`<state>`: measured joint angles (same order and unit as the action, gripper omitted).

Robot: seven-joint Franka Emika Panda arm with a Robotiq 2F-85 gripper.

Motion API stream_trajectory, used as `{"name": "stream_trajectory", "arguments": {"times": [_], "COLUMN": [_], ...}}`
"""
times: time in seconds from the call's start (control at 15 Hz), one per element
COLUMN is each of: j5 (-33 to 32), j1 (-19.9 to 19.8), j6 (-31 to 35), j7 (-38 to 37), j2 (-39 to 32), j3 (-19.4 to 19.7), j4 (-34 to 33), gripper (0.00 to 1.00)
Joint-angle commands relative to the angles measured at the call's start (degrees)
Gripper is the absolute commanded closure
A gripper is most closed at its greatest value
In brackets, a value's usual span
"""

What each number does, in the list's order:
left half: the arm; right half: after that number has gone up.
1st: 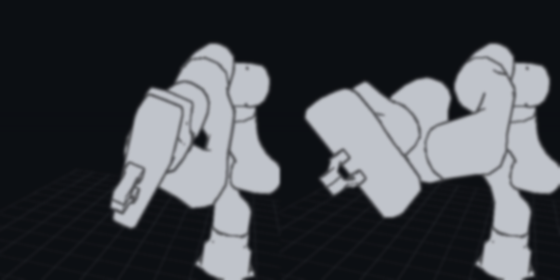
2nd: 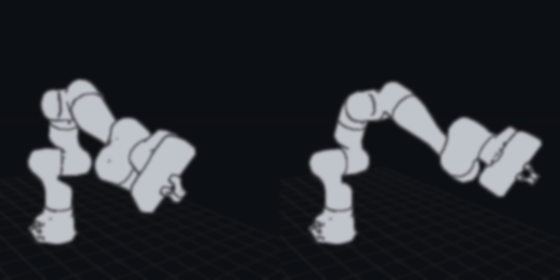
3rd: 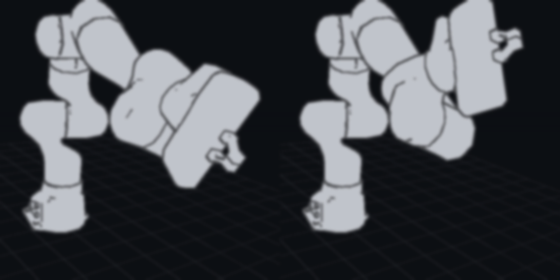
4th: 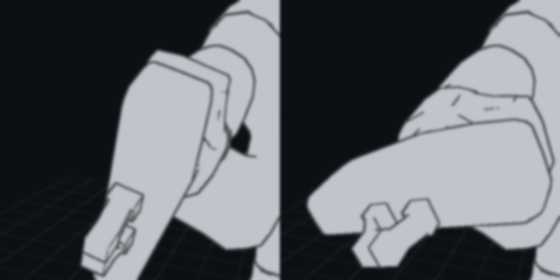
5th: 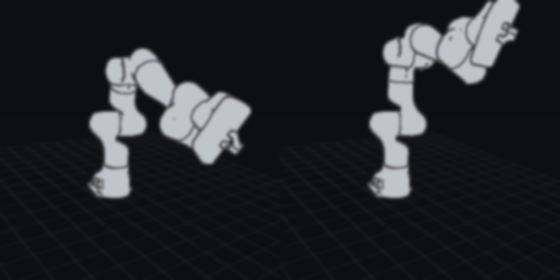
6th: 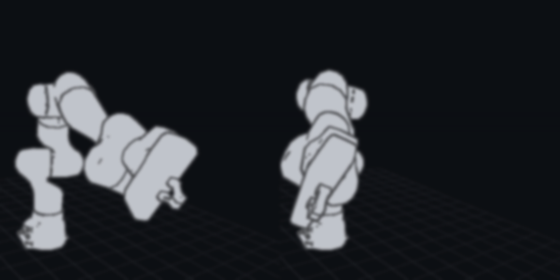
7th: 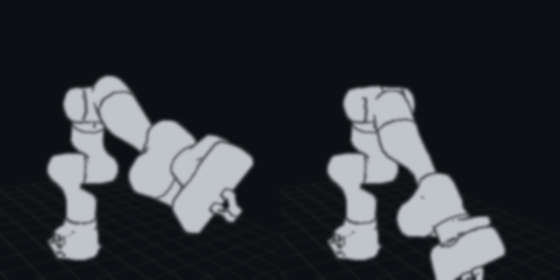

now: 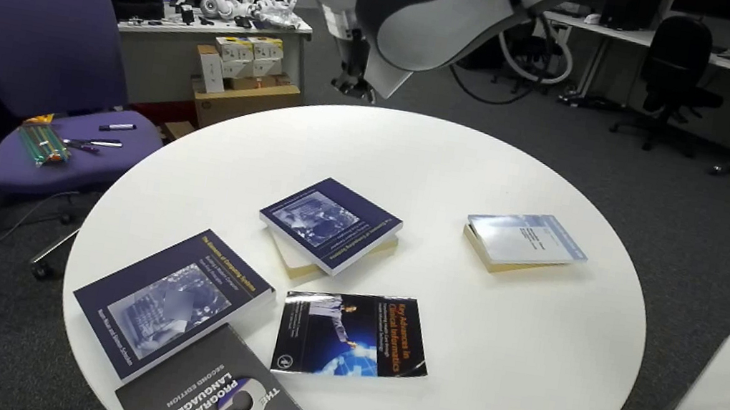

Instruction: Move the blue book to the right

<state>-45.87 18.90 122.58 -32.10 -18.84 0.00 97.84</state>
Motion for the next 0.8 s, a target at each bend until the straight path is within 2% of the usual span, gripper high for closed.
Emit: {"name": "stream_trajectory", "arguments": {"times": [0.0, 0.07, 0.27, 0.47, 0.6, 0.73], "j5": [0.36, 0.6, 3.65, 9.08, 10.48, 10.71], "j1": [-2.17, -2.57, -3.68, -4.83, -4.39, -3.52], "j6": [-3.21, -3.45, -1.57, 6.24, 10.33, 12.63], "j7": [0.27, 0.35, 1.77, 5.17, 6.75, 7.58], "j2": [6.34, 6.76, 5.92, 3.79, 1.22, -1.66], "j3": [-1.41, -1.74, -3.12, -4.86, -5.04, -4.94], "j4": [4.88, 5.6, 7.66, 10.43, 11.3, 11.75], "gripper": [0.5, 0.49, 0.27, 0.04, 0.0, 0.0]}}
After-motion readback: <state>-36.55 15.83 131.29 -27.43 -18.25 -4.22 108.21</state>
